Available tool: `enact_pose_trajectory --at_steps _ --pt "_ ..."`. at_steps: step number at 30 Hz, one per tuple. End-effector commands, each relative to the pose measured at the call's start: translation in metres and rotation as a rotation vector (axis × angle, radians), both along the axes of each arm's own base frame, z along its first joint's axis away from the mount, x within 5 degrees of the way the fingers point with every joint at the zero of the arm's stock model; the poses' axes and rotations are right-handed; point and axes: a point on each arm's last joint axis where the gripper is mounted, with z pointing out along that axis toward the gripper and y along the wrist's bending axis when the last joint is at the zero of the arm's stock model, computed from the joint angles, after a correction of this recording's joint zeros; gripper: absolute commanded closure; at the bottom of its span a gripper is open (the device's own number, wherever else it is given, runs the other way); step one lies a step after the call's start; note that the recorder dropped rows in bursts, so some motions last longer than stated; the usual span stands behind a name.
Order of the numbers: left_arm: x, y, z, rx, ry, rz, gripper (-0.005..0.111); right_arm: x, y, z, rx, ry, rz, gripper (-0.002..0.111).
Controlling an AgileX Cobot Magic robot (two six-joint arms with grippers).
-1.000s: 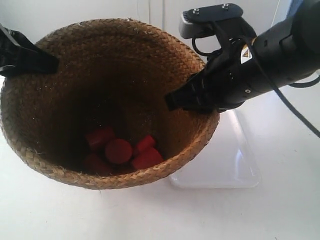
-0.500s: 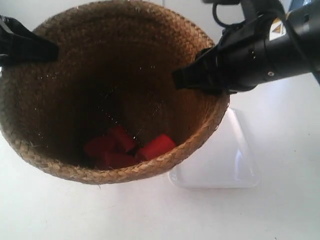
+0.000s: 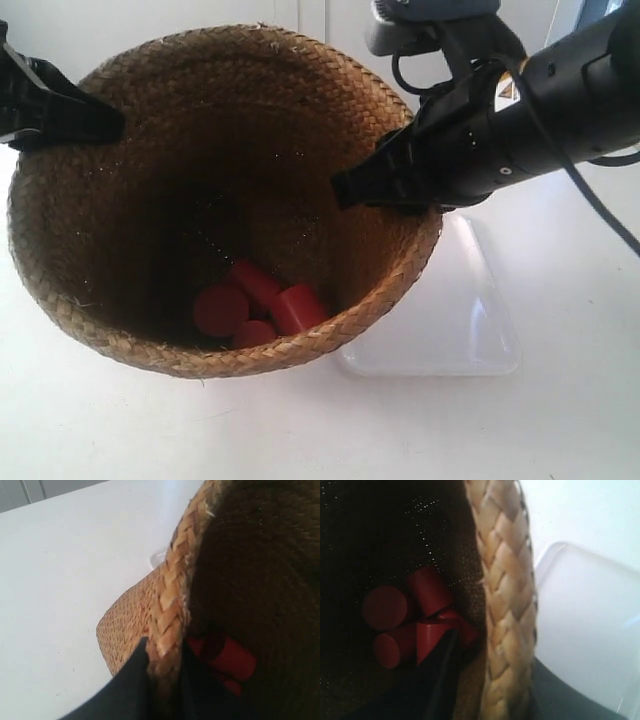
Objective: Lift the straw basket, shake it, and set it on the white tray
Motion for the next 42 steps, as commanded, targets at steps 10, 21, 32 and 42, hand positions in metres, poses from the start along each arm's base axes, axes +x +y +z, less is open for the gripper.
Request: enact_pose_trajectory --at_steps 10,21,32,42 --pt "-0.052 -0.001 0.083 -0.060 -0.211 -0.096 0.107 -0.049 -0.025 0.105 0.106 -0.269 0.009 0.108" --pt "-0.028 -0.002 0.018 -0.132 -0.078 -0.041 0.107 -0.027 -0.009 0.019 0.097 -0.124 0.007 0.108" --pt "-0.026 0.002 0.020 -0.082 -0.104 -0.012 0.107 -0.018 -0.006 0.008 0.042 -0.059 0.013 0.108" --pt "-0.009 0.003 0.005 -0.030 -0.042 -0.007 0.107 -0.012 -0.004 -0.001 0.012 -0.035 0.011 0.108"
